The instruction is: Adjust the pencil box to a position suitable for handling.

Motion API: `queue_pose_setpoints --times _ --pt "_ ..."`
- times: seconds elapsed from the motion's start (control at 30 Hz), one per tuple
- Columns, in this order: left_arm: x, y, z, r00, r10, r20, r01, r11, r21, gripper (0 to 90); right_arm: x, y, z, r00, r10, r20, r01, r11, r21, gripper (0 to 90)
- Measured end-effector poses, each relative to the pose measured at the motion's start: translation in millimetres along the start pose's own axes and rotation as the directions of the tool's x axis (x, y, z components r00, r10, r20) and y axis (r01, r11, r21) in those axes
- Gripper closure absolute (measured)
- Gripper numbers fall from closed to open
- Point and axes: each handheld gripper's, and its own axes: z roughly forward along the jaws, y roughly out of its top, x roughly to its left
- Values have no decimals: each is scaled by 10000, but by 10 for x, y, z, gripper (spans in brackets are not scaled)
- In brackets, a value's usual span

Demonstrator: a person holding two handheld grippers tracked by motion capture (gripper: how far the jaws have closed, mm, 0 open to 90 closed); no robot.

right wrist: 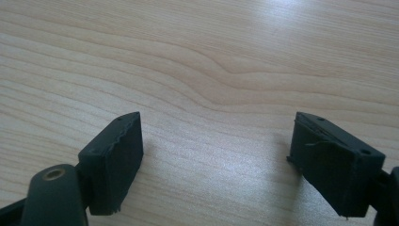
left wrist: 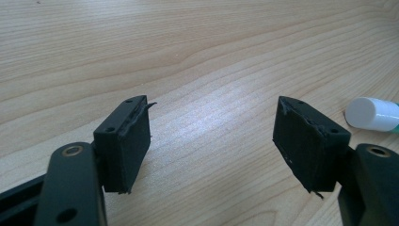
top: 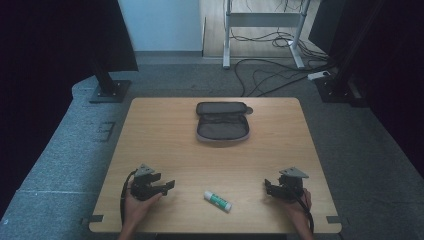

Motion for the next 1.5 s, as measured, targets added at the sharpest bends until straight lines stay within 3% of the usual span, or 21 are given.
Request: queue_pose_setpoints --times 0.53,0.77,1.0,1.3,1.5 --pt "5 18 -62 9999 -155 -54 154 9998 -152 298 -1 -3 -7 10000 -7 19 7 10000 6 180" --pt "-15 26 -70 9998 -180 -19 179 9995 -267 302 4 -3 -30 9999 -6 138 8 9999 -141 238" --pt "-34 72 -100 9997 -228 -45 226 9986 -468 307 -3 53 -127 9998 173 -113 -181 9974 -702 263" --pt "-86 137 -155 9998 -212 59 216 9946 -1013 322 16 77 -143 9993 186 -340 -217 9953 -948 275" --pt "-120 211 -156 9998 -139 155 155 9945 -1036 321 32 122 -175 9984 189 -540 -251 9930 -1157 286"
